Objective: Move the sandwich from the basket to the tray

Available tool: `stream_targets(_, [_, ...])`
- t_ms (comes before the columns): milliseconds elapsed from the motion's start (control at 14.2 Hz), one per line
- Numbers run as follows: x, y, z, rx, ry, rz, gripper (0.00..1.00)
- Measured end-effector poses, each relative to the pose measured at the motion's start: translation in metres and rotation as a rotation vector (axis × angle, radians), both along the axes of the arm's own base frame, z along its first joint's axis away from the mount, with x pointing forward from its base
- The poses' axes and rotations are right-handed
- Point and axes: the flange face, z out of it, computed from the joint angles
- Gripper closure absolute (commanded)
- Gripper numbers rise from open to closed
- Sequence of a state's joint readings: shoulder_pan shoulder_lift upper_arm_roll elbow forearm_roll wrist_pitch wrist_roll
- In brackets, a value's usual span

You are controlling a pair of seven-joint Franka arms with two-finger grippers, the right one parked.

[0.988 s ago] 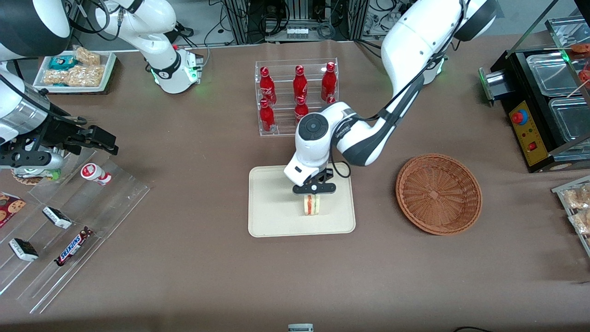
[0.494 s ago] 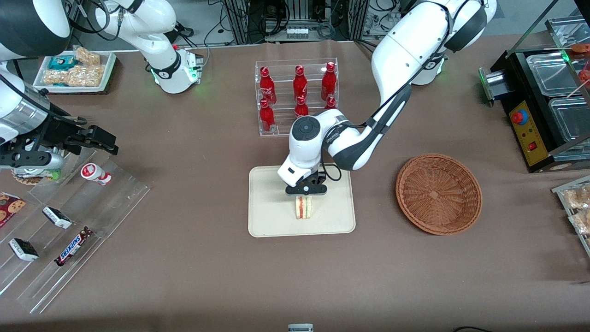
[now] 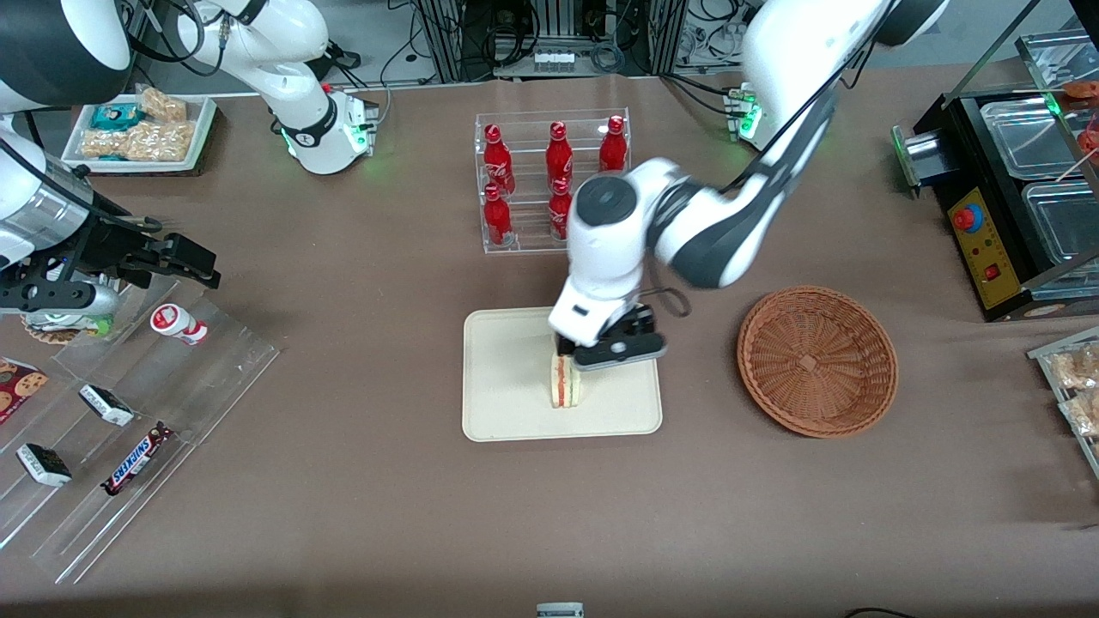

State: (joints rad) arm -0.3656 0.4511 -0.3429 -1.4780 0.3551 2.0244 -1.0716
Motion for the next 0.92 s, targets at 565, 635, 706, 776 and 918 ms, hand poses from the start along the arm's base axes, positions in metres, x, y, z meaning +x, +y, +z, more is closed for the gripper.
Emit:
stream_targets(565, [0.003,0.286,0.155,0.025,0.25,0.044,0.0])
stream_targets(635, [-0.004,0.316,0.161,0.007,0.272,0.001,0.0])
stream_targets(706, [-0.013,0.344,0.165,-0.008,0.283,-0.041,0.0])
stream_targets(776, [-0.023,0.367,0.168,-0.016,0.291,-0.08,0.0])
stream_targets(918, [-0.042,0.397,0.165,-0.03,0.307,-0.138,0.0])
